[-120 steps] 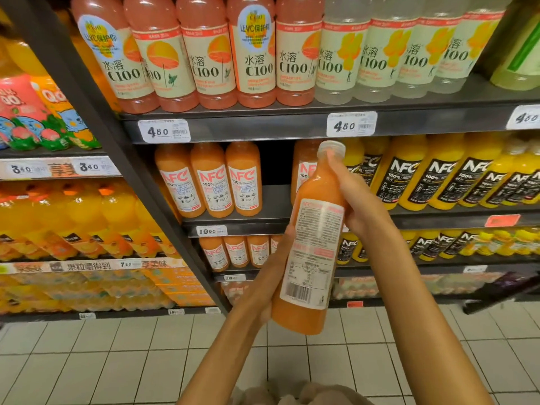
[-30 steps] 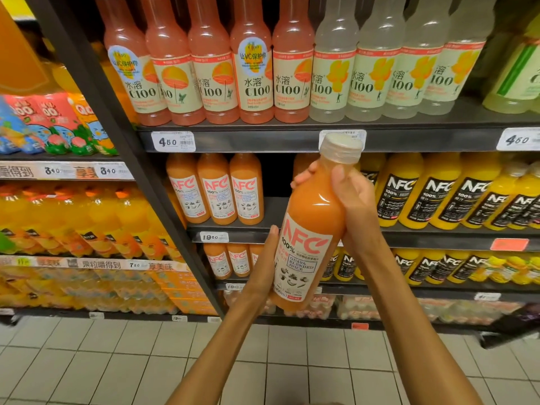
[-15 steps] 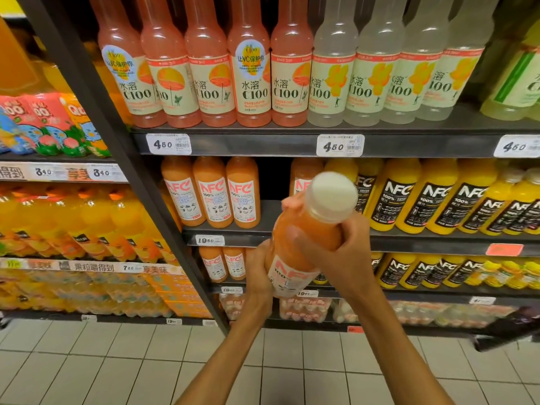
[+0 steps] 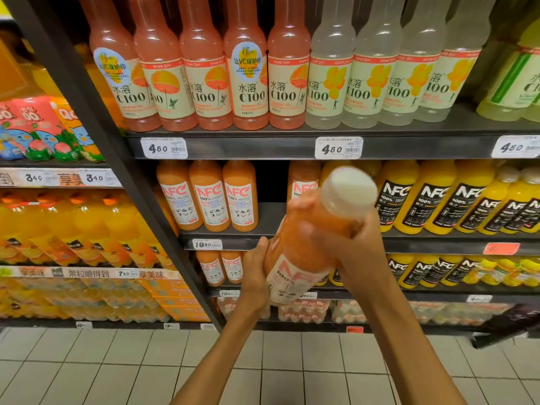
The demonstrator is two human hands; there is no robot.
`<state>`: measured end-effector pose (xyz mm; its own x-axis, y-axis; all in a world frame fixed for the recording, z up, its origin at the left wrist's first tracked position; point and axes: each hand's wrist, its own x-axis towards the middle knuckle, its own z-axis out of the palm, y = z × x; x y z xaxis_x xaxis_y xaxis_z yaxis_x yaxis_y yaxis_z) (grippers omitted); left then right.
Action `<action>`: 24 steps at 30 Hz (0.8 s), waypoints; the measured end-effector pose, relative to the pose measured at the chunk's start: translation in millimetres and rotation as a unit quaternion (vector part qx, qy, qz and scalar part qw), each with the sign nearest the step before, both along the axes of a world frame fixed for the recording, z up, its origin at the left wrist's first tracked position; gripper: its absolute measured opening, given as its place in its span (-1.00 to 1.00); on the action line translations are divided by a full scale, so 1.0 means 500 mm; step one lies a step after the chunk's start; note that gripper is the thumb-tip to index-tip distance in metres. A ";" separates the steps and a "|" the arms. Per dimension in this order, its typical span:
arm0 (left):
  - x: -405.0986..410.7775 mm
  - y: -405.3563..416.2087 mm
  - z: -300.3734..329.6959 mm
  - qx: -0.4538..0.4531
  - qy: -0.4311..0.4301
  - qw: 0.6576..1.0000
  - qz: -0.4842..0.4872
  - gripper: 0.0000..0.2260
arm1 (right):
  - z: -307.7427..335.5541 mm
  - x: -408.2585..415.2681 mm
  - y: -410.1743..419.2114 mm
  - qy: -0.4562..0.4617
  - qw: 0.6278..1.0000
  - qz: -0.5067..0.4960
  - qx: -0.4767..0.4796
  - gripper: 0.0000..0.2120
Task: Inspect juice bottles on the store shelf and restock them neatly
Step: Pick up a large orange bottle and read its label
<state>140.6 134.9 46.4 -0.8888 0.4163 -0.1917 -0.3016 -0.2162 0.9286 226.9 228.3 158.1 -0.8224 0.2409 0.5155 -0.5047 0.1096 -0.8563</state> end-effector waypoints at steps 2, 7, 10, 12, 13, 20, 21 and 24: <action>0.002 -0.007 0.005 -0.002 -0.002 1.000 -0.019 -0.50 | -0.004 -0.018 0.026 -0.048 0.996 0.015 -0.069 -0.76; 0.004 -0.021 0.004 -0.042 -0.046 0.986 -0.156 -0.50 | -0.003 -0.072 0.087 -0.125 0.980 0.080 -0.132 -0.72; 0.013 -0.019 0.003 -0.076 -0.064 0.978 -0.182 -0.55 | -0.009 -0.089 0.092 -0.135 0.974 0.098 -0.153 -0.90; 0.014 -0.015 0.005 -0.072 -0.052 0.982 -0.169 -0.60 | -0.015 -0.089 0.091 -0.145 0.978 0.068 -0.137 -0.87; 0.011 -0.013 0.006 -0.072 -0.041 0.984 -0.156 -0.61 | -0.014 -0.088 0.090 -0.153 0.980 0.039 -0.119 -0.84; 0.033 0.025 0.015 -0.119 0.000 0.990 -0.081 -0.67 | -0.022 -0.084 0.057 -0.159 0.963 -0.159 -0.146 -0.89; 0.034 0.027 0.017 -0.118 -0.009 0.990 -0.073 -0.64 | -0.024 -0.083 0.058 -0.169 0.962 -0.155 -0.148 -0.88; 0.021 0.010 0.023 -0.099 -0.040 0.988 -0.110 -0.54 | -0.028 -0.083 0.084 -0.214 0.963 -0.084 -0.140 -0.81</action>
<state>151.2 140.1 57.8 -0.7596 0.5446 -0.3556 -0.3958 0.0469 0.9172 185.3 270.1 144.0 -0.8827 0.4686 0.0340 -0.0947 -0.1065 -0.9898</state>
